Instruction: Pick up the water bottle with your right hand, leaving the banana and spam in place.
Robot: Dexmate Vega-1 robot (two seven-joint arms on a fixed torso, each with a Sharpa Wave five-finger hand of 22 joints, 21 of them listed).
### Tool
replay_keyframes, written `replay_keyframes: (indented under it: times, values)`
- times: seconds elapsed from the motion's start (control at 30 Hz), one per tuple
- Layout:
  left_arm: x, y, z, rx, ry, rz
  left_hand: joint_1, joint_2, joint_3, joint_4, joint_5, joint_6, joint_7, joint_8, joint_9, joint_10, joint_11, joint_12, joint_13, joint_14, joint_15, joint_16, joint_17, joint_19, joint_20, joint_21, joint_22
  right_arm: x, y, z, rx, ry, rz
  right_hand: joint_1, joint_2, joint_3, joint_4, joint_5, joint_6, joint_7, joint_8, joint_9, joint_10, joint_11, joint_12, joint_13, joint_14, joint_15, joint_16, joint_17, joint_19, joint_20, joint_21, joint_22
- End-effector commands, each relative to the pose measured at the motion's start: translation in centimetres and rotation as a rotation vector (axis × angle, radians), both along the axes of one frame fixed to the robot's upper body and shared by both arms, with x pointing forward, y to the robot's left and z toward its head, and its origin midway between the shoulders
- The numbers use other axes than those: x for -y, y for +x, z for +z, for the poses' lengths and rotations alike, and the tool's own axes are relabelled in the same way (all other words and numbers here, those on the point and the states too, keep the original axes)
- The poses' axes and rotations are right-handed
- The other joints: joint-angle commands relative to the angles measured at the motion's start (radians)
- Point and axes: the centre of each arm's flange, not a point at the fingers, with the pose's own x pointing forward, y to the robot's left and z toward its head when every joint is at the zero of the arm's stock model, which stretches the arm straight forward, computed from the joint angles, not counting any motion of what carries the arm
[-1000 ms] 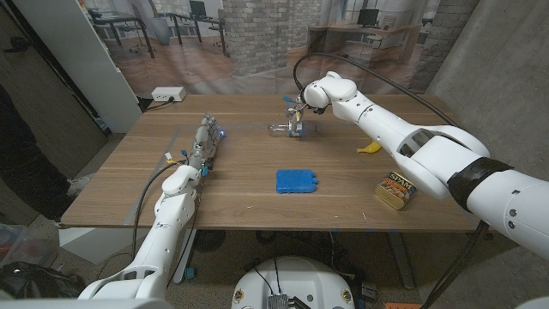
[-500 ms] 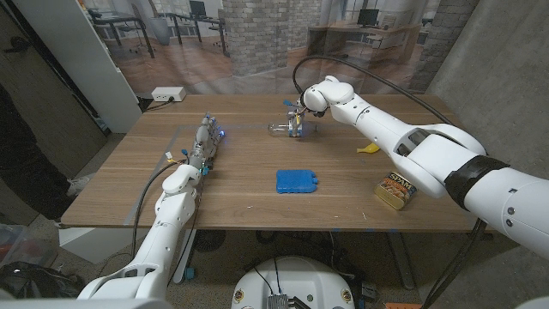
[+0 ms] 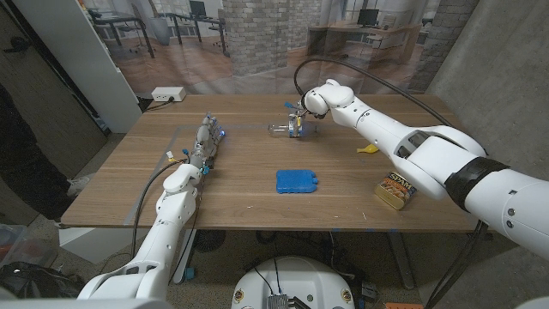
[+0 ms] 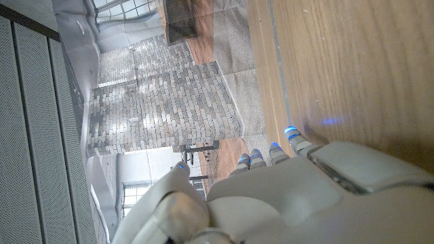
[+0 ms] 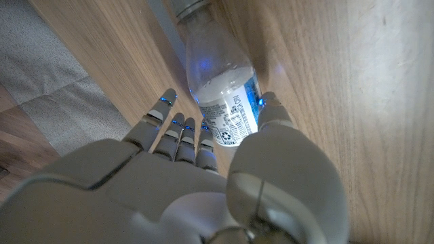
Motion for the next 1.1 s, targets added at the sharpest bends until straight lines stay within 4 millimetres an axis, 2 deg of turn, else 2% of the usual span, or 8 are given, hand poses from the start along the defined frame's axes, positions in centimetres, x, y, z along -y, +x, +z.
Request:
replay_keyframes:
  times: [0.03,0.17,0.27,0.47,0.63,0.73,0.87,1.1]
  values:
    - [0.01,0.15,0.11,0.001,-0.001,0.000,0.009,0.021,-0.001,-0.006,0.000,-0.110,-0.004,0.005,0.003,-0.091,0.006,0.003,0.003,-0.129,0.006,0.005,0.004,-0.068,0.005,0.000,0.005,0.24,0.06,-0.50,0.066,-0.006,0.013,0.068,0.019,0.010,-0.025,0.015,0.082,-0.036,0.035,0.009,0.040,-0.017,0.003,0.002,0.040,-0.026,0.008,0.001,0.042,-0.014,0.013,0.002]
    - [0.00,0.20,0.09,0.001,-0.002,0.001,0.009,0.021,-0.001,-0.006,0.000,-0.109,-0.005,0.005,0.003,-0.092,0.005,0.002,0.003,-0.129,0.006,0.004,0.004,-0.068,0.006,-0.001,0.005,0.33,0.06,-0.59,0.088,-0.006,0.015,0.128,0.046,0.020,-0.035,0.017,0.103,-0.047,0.041,0.010,0.078,-0.031,0.008,0.001,0.084,-0.053,0.019,0.002,0.083,-0.029,0.022,0.003]
    - [0.00,0.25,0.07,-0.001,-0.002,0.000,0.009,0.021,-0.001,-0.006,0.000,-0.107,-0.009,0.006,0.004,-0.091,0.006,0.003,0.003,-0.129,0.006,0.005,0.004,-0.067,0.006,-0.001,0.005,0.44,0.08,-0.62,0.097,-0.006,0.021,0.183,0.064,0.022,-0.038,0.014,0.113,-0.060,0.041,0.009,0.111,-0.036,0.009,0.001,0.137,-0.075,0.034,0.007,0.141,-0.031,0.037,0.007]
    - [-0.01,0.35,0.09,-0.001,-0.002,0.000,0.009,0.021,-0.002,-0.006,0.000,-0.107,-0.011,0.006,0.004,-0.092,0.007,0.002,0.003,-0.129,0.006,0.004,0.004,-0.067,0.006,-0.002,0.005,0.60,0.26,-0.68,0.104,0.002,0.024,0.220,0.091,0.013,-0.028,0.003,0.139,-0.061,0.047,0.007,0.175,-0.043,0.019,0.003,0.233,-0.101,0.076,0.023,0.218,-0.026,0.062,0.012]
    - [-0.05,0.44,0.17,-0.001,-0.001,0.000,0.009,0.021,-0.002,-0.006,0.000,-0.107,-0.012,0.006,0.004,-0.092,0.008,0.003,0.004,-0.129,0.006,0.004,0.004,-0.066,0.007,-0.003,0.005,0.75,0.34,-0.59,0.117,0.017,0.041,0.235,0.120,0.000,-0.013,-0.012,0.178,-0.061,0.056,0.004,0.285,-0.047,0.053,0.014,0.357,-0.139,0.149,0.061,0.268,-0.034,0.083,0.020]
    - [-0.04,0.49,0.20,-0.001,-0.002,0.000,0.009,0.021,-0.002,-0.006,0.000,-0.107,-0.013,0.005,0.004,-0.092,0.009,0.003,0.004,-0.129,0.006,0.004,0.004,-0.066,0.010,-0.003,0.005,0.82,0.39,-0.54,0.112,0.020,0.046,0.246,0.140,0.001,-0.009,-0.019,0.227,-0.064,0.072,0.002,0.329,-0.044,0.067,0.020,0.405,-0.149,0.183,0.083,0.283,-0.037,0.092,0.024]
    - [0.00,0.57,0.25,-0.001,-0.002,-0.001,0.009,0.021,-0.002,-0.006,0.000,-0.107,-0.013,0.005,0.004,-0.092,0.010,0.002,0.004,-0.129,0.005,0.004,0.004,-0.066,0.013,-0.004,0.005,0.86,0.38,-0.45,0.112,0.025,0.050,0.249,0.146,-0.001,-0.002,-0.029,0.280,-0.068,0.090,0.001,0.383,-0.049,0.086,0.026,0.458,-0.157,0.218,0.105,0.292,-0.039,0.100,0.028]
    - [0.06,0.67,0.38,0.000,0.001,-0.003,0.010,0.021,-0.003,-0.006,-0.001,-0.108,-0.014,0.005,0.004,-0.092,0.008,0.003,0.004,-0.129,0.005,0.004,0.004,-0.065,0.016,-0.005,0.005,1.05,0.15,-0.05,0.123,0.052,0.063,0.248,0.143,-0.001,0.001,-0.034,0.293,-0.070,0.094,0.000,0.387,-0.049,0.086,0.030,0.447,-0.152,0.209,0.107,0.286,-0.032,0.101,0.029]
